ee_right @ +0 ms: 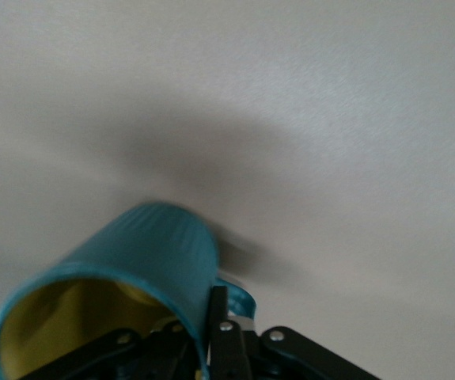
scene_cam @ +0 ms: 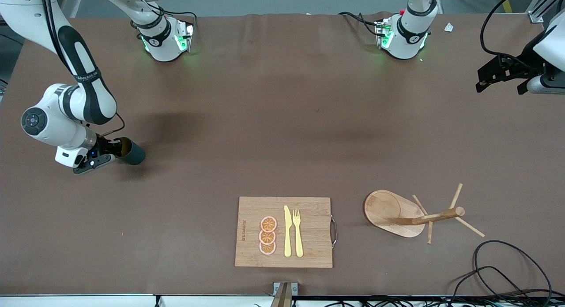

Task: Pass cup and hang on rack
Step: 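Grasp the mug handle with the right gripper and lift it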

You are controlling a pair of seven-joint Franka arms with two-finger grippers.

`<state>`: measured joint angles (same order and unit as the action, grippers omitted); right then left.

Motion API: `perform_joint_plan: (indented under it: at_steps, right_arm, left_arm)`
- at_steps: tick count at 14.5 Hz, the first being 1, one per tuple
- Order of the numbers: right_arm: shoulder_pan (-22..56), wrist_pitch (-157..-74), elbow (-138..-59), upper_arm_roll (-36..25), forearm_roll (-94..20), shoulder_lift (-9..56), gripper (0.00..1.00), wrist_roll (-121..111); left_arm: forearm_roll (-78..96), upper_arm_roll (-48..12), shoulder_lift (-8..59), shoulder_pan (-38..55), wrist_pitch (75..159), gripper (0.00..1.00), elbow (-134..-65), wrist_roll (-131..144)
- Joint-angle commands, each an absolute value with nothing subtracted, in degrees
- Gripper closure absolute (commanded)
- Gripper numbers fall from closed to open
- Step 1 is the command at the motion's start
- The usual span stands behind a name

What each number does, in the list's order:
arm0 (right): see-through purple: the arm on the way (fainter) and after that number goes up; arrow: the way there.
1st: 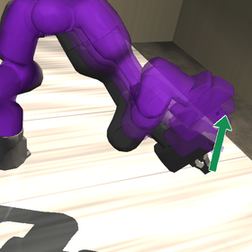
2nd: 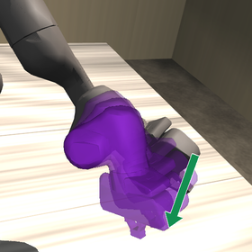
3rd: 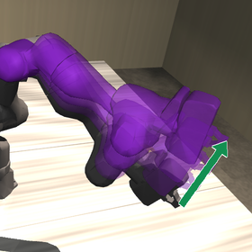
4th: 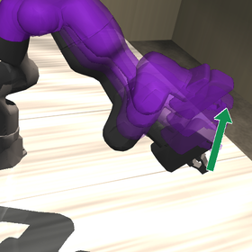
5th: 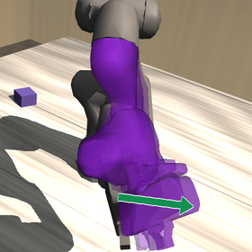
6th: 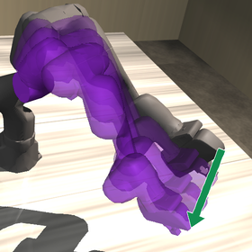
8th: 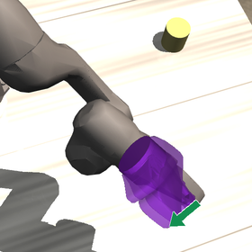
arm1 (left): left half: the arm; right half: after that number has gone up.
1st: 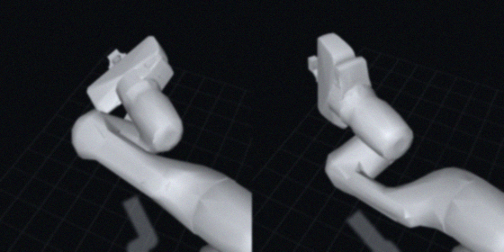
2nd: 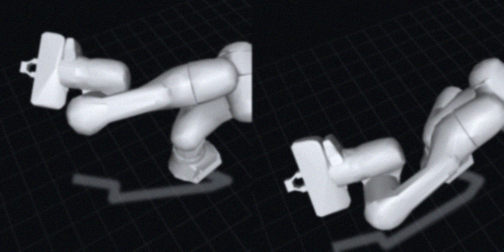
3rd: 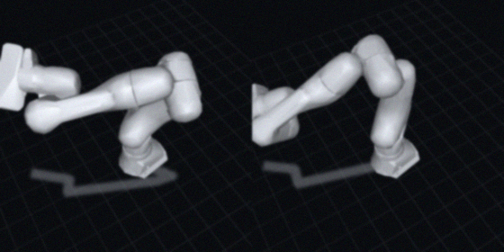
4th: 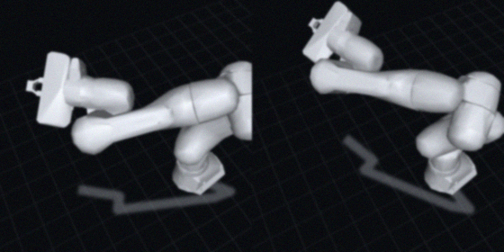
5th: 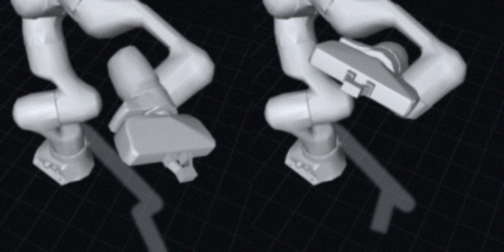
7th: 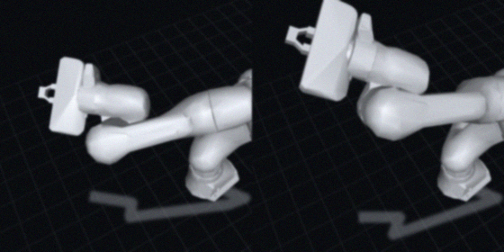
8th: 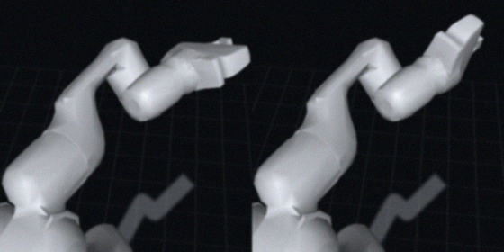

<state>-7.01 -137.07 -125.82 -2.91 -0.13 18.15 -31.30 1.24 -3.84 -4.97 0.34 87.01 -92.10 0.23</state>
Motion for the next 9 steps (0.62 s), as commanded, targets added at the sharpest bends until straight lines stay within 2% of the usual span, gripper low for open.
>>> perform_joint_plan:
  at_steps: [1,5,9]
  right_arm:
    - [-4.3,-131.9,-125.5,-2.5,-0.8,13.5,1.00,-24.9]
    - [7.3,-123.9,-125.6,-2.5,-1.1,6.7,1.00,-2.2]
    - [27.0,-123.7,-123.9,-2.5,-2.9,6.0,1.00,31.8]
  left_arm:
    - [0.5,-4.0,-5.6,0.1,87.6,0.00,-92.4,0.7]
    - [0.4,-4.0,-5.5,0.1,88.6,0.00,-92.2,0.3]
    - [0.4,-4.0,-5.4,-0.3,88.6,0.00,-92.3,0.0]
